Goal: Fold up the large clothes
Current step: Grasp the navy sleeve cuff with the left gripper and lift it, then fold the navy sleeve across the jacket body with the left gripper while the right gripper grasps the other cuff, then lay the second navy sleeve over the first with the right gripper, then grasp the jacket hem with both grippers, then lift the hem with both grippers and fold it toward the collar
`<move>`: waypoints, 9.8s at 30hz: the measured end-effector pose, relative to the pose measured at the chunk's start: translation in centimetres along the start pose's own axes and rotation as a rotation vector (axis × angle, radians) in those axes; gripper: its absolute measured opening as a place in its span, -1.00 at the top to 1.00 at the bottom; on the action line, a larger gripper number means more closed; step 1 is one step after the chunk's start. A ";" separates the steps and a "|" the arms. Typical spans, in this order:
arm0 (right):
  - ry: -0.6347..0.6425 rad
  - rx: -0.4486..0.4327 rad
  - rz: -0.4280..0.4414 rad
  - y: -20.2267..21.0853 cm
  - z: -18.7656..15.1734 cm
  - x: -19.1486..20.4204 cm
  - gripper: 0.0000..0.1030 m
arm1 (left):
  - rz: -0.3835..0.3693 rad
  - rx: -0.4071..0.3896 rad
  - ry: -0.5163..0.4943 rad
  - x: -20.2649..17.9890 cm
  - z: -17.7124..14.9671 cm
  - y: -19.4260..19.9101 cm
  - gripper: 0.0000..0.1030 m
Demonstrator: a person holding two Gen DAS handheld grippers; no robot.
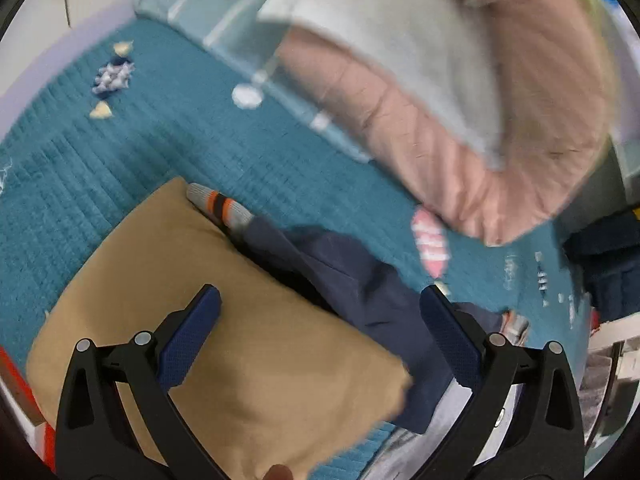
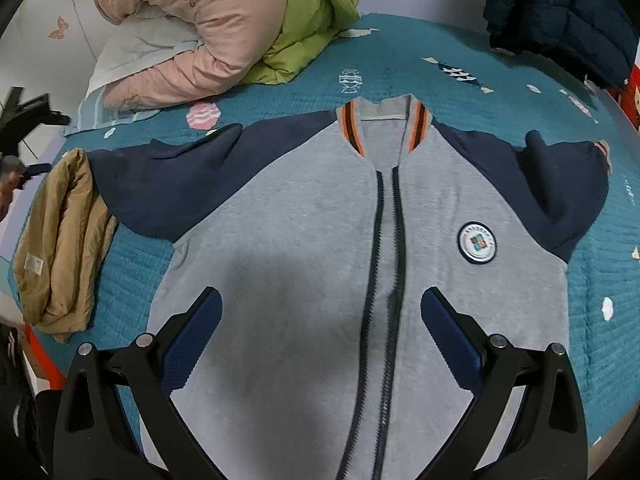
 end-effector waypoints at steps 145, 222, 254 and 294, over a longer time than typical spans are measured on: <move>-0.456 -0.260 0.430 2.2 7.4 -25.3 0.83 | 0.025 -0.147 -0.372 -27.5 -25.2 -7.9 -0.62; -0.455 -0.074 0.294 -3.8 2.3 -24.1 0.30 | -0.217 -0.052 -0.303 -28.4 -23.4 -7.0 -0.83; -0.438 0.212 0.109 -13.1 12.9 -32.9 -0.08 | 0.024 0.220 -0.340 -28.8 -10.2 -19.5 -0.84; -0.186 -0.074 0.300 13.3 -3.9 -23.2 0.83 | -0.217 -0.018 -0.638 -20.9 -30.7 4.2 0.86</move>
Point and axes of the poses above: each gripper's, at about its wrist camera, not at the fingertips, and y roughly against the way its jaws point, x to its left, z to its top, the point moved 6 cm from there along -y, roughly the way its jaws point, and after that the axes turned 4 degrees about x, right-handed, at the moved point
